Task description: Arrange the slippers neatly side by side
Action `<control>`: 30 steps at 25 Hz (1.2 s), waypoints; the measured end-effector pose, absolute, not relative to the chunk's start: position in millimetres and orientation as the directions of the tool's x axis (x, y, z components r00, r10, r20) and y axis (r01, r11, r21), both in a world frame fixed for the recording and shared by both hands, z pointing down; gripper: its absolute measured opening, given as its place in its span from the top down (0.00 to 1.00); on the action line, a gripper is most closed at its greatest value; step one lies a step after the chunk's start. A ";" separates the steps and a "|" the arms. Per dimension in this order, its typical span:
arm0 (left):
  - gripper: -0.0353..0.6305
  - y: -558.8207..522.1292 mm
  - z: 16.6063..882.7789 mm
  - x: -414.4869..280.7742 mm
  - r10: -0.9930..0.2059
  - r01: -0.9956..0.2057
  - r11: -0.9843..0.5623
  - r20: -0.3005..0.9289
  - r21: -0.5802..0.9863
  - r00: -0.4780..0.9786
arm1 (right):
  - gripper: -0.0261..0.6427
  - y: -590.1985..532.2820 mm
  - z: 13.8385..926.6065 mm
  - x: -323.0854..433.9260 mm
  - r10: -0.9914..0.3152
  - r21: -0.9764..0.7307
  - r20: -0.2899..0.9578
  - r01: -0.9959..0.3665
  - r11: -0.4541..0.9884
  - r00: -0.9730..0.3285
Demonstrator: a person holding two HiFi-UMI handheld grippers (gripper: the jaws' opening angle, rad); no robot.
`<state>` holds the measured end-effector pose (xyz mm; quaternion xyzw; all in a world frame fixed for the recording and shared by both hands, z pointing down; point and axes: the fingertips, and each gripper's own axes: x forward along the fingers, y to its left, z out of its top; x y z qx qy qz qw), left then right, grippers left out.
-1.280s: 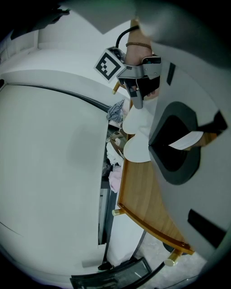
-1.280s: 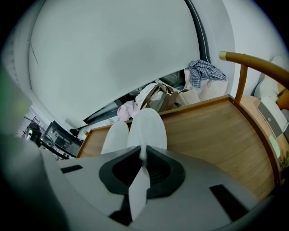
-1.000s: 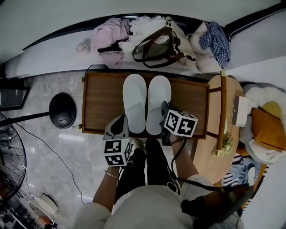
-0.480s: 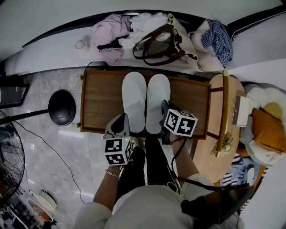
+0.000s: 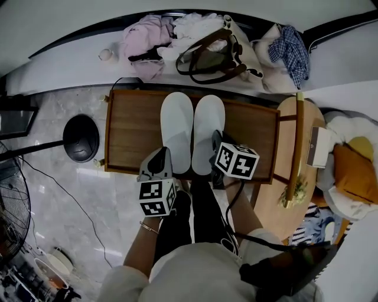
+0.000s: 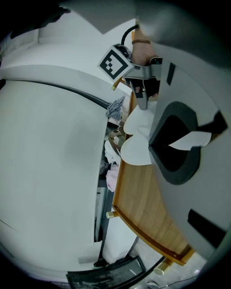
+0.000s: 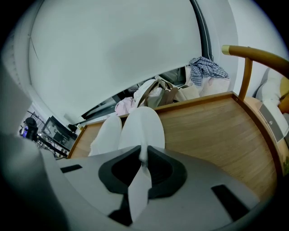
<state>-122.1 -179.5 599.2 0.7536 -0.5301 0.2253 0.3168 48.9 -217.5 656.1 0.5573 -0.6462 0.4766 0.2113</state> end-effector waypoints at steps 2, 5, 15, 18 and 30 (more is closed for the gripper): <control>0.92 -179.6 599.5 -122.1 -0.657 -0.942 -0.235 0.675 0.239 0.336 | 0.89 -217.9 656.5 49.0 -0.516 -0.374 0.807 -0.925 -0.073 -0.286; 0.92 -179.1 599.6 -124.9 -0.660 -0.945 -0.228 0.676 0.237 0.328 | 0.89 -217.6 656.3 49.1 -0.512 -0.370 0.811 -0.927 -0.071 -0.284; 0.92 -176.5 595.0 -133.9 -0.676 -0.950 -0.202 0.668 0.237 0.311 | 0.81 -218.5 649.7 49.4 -0.508 -0.350 0.815 -0.936 -0.049 -0.278; 0.92 -177.5 590.1 -133.7 -0.684 -0.949 -0.205 0.659 0.239 0.314 | 0.79 -219.5 645.8 49.9 -0.507 -0.341 0.817 -0.939 -0.041 -0.275; 0.92 -180.1 564.2 -143.3 -0.736 -0.953 -0.179 0.610 0.243 0.294 | 0.76 -222.3 609.7 61.3 -0.549 -0.309 0.798 -0.951 -0.021 -0.248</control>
